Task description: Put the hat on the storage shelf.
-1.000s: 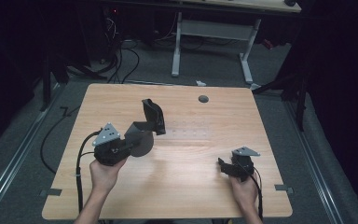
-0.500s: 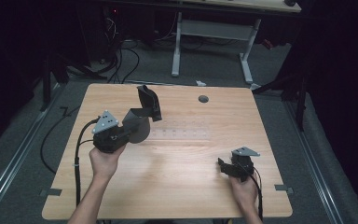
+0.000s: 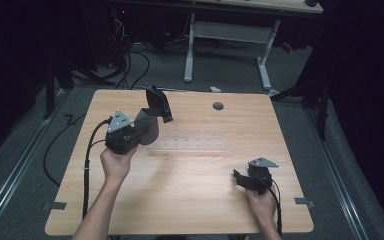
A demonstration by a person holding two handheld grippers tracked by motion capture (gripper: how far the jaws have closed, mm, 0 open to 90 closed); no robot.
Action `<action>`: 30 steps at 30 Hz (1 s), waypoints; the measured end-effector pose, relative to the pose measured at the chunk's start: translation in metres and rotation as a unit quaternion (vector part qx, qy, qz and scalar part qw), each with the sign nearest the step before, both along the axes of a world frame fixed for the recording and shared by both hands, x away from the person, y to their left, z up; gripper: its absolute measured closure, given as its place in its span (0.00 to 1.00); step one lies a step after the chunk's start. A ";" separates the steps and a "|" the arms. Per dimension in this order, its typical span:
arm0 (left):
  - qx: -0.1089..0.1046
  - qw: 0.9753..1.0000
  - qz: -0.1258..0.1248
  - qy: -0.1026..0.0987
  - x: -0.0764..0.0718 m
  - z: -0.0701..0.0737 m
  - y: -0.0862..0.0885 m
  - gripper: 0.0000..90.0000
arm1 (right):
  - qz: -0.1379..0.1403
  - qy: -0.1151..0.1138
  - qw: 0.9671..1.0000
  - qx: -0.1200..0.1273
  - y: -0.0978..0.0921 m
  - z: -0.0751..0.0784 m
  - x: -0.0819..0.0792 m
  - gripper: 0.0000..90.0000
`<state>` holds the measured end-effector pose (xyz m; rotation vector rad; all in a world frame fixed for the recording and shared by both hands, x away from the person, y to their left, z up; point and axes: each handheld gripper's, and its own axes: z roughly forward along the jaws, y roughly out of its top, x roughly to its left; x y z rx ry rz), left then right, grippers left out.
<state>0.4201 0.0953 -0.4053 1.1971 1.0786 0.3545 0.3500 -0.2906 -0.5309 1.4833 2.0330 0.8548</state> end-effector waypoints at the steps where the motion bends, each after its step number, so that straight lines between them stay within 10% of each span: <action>1: -0.002 1.000 0.003 0.001 0.002 -0.001 0.000 0.96 | 0.000 0.000 1.000 0.000 0.000 0.000 0.000 0.36; 30: 0.027 0.999 0.023 0.011 0.022 -0.022 -0.012 0.96 | 0.002 0.000 1.000 0.000 0.001 0.000 0.000 0.36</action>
